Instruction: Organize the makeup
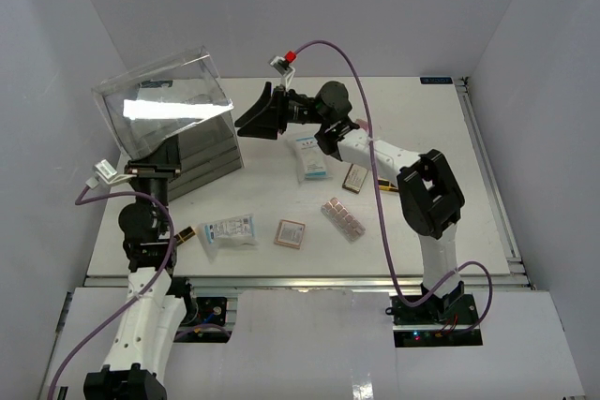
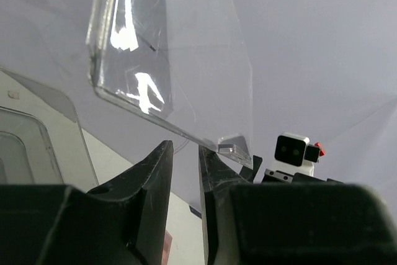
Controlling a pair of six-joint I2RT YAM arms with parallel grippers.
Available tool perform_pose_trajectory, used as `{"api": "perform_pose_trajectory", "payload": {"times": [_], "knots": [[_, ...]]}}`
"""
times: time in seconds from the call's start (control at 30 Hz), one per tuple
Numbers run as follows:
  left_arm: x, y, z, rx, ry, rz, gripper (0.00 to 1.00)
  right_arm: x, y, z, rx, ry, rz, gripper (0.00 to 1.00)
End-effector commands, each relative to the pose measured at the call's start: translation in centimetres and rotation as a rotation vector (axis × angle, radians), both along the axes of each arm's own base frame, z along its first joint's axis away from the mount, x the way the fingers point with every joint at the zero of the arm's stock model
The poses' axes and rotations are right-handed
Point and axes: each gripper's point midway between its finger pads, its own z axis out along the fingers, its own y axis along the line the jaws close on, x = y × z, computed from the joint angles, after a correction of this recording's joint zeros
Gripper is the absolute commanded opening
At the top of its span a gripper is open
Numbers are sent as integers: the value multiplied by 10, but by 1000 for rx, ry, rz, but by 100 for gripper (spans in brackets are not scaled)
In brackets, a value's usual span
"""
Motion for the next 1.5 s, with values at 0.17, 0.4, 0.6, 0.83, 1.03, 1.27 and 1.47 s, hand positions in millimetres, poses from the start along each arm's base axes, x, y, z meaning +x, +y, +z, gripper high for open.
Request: {"api": "perform_pose_trajectory", "payload": {"times": [0.17, 0.4, 0.6, 0.83, 1.03, 1.27, 1.47], "knots": [[-2, 3, 32, 27, -52, 26, 36, -34, -36, -25, -62, -240, 45, 95], [1, 2, 39, 50, -32, 30, 39, -45, -32, -142, -476, -852, 19, 90], [3, 2, 36, 43, -5, 25, 40, -68, -23, -209, -620, -1161, 114, 90], [7, 1, 30, 37, 20, 17, 41, -88, 18, -237, -699, -1219, 105, 90], [7, 1, 29, 47, 27, 13, 41, -98, 41, -248, -697, -1224, 62, 91], [7, 1, 28, 58, 36, 19, 41, -97, 53, -265, -728, -1186, 25, 95], [5, 3, 31, 77, 37, 35, 41, -101, 59, -270, -706, -1163, 26, 74]]}}
